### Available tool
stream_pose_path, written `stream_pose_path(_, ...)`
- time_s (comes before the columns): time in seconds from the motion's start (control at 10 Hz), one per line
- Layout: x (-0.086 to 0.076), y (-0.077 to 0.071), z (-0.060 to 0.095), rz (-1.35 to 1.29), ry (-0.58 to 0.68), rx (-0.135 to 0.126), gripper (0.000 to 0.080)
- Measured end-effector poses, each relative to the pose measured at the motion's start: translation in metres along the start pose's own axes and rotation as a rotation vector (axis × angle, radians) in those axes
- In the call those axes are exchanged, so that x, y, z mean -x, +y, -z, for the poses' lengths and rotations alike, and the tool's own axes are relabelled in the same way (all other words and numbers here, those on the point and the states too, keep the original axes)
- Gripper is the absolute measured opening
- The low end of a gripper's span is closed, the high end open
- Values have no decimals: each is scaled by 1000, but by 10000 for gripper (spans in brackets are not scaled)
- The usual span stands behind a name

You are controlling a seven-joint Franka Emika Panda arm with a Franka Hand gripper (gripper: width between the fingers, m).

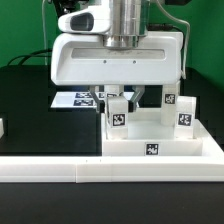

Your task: Assemble square table

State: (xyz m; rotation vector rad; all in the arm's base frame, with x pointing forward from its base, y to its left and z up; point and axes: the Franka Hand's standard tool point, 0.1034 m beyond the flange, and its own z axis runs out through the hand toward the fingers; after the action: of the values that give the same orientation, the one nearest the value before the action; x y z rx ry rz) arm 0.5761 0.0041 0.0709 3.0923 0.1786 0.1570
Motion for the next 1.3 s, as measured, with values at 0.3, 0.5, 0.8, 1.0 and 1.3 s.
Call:
stream_pose_path(0.3,0,0,-1,-171,0,-1,290)
stream_pose_path(0.5,0,0,-1,-278,0,-1,290)
stream_pose_path(0.8,0,0,-1,-464,0,-2,290)
stream_pose_path(1.0,0,-3,-1,-694,18,-11,290)
stream_pose_path(1.3,0,-1,-1,-1005,15,-28,290)
